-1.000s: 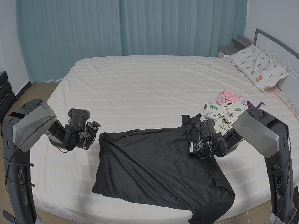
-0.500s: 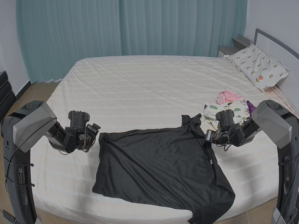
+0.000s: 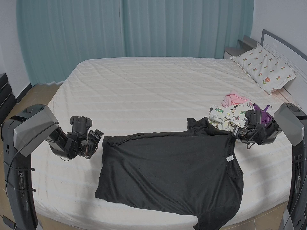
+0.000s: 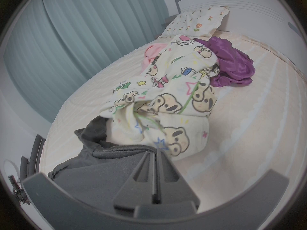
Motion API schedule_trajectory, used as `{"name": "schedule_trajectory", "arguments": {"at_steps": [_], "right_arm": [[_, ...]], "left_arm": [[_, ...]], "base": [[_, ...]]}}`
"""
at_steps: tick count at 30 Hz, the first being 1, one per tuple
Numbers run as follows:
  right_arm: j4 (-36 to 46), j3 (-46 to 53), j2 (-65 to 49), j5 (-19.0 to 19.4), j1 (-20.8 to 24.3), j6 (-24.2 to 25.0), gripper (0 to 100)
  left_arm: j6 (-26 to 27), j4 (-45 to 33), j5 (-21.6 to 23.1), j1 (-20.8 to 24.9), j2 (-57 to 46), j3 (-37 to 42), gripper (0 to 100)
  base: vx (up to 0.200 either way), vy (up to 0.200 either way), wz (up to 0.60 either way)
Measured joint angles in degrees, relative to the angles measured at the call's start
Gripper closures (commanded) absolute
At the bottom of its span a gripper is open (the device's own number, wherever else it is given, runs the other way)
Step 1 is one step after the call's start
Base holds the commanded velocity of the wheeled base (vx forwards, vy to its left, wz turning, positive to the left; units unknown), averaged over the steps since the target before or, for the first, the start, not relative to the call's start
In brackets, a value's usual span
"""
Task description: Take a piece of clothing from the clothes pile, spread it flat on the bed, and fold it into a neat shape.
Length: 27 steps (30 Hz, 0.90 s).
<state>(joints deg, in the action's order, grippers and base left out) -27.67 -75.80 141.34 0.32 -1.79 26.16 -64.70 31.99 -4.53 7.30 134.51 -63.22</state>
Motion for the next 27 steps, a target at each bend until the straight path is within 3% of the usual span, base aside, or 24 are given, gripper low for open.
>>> {"name": "schedule_trajectory", "arguments": {"at_steps": [9,10,15,23,27], "right_arm": [[-0.93,-1.4,3.23,0.01,-3.55,0.0,100],[-1.12,-1.4,3.49,0.04,-3.66,0.05,0],[-1.85,-1.43,4.17,0.79,-3.91,2.88,0],[-1.74,4.85,-0.79,7.12,-5.23,5.72,0],[-1.99,9.92,-4.16,8.17,-5.95,6.16,0]], "left_arm": [[0.02,-0.02,0.0,-0.02,0.0,0.32,0],[0.02,-0.02,0.0,-0.02,0.0,0.4,0],[0.18,0.13,0.02,0.02,-0.33,1.23,0],[0.29,0.28,2.05,1.32,-3.12,4.33,0],[0.4,0.17,3.63,2.69,-5.68,6.5,0]], "base": [[0.0,0.0,0.0],[0.0,0.0,0.0],[0.0,0.0,0.0],[0.0,0.0,0.0],[-0.2,0.05,0.0]]}}
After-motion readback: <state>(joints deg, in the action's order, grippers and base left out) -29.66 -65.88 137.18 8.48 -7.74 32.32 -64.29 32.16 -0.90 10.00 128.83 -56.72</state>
